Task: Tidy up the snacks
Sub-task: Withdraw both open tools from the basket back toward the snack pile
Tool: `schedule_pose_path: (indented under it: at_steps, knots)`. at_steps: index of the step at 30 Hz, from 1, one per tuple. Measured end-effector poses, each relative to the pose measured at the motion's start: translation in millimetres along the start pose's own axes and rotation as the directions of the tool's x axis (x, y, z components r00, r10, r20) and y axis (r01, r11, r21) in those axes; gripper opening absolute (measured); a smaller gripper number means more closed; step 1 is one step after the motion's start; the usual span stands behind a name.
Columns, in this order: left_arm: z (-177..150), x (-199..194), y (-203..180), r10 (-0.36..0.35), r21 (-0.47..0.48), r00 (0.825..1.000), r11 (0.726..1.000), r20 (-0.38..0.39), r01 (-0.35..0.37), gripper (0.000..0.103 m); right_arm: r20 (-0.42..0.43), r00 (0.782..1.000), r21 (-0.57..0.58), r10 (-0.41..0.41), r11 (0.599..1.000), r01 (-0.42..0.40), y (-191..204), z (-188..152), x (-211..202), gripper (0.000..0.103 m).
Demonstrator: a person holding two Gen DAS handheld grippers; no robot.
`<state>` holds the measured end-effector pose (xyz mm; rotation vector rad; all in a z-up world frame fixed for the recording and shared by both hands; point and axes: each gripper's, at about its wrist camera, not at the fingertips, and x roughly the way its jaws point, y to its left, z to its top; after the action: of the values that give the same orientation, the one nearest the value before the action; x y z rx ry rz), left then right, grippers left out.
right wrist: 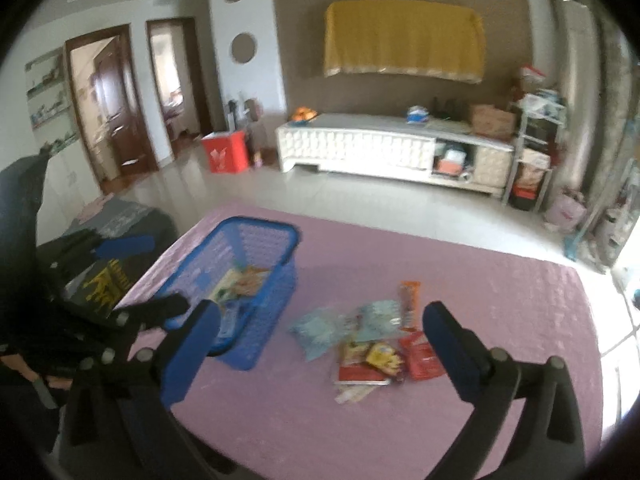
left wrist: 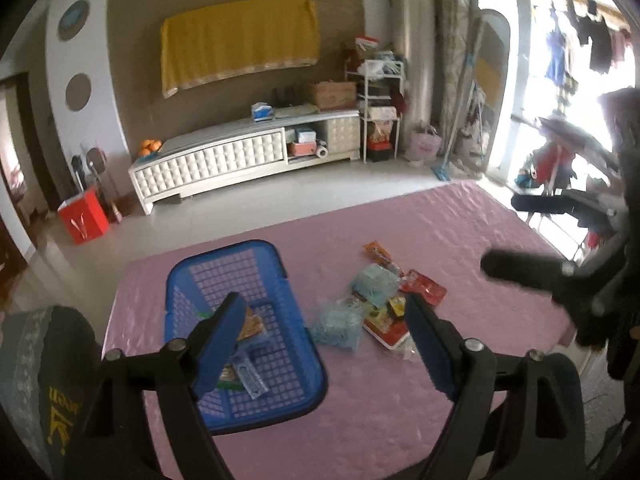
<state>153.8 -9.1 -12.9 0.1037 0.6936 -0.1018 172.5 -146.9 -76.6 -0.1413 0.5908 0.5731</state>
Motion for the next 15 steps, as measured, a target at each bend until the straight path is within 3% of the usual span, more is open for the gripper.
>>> schedule_pose_path:
  at_steps: [3, 5, 8, 12, 15]
  knots:
    - [-1, 7, -19, 0.003, 0.043, 1.000, 0.999, -0.003, -0.003, 0.091, -0.018, 0.999, -0.008, -0.044, 0.999, 0.044, -16, -10, 2, 0.102]
    - [-1, 13, -28, -0.013, 0.042, 1.000, 0.999, -0.014, 0.014, 0.103, -0.049, 0.998, 0.000, -0.046, 0.999, 0.046, -25, -15, 6, 0.102]
    - [-2, 26, -36, -0.030, 0.025, 0.999, 0.999, -0.039, 0.031, 0.103, -0.068, 0.997, 0.011, -0.046, 0.999, 0.047, -39, -23, 10, 0.102]
    - [-2, 48, -47, -0.042, -0.011, 0.995, 0.999, -0.093, 0.041, 0.103, -0.107, 0.994, 0.035, 0.015, 0.999, -0.011, -57, -33, 16, 0.102]
    - [-4, 67, -54, 0.006, -0.026, 0.992, 1.000, -0.127, -0.009, 0.103, -0.118, 0.992, -0.007, -0.037, 0.999, 0.037, -65, -37, 23, 0.102]
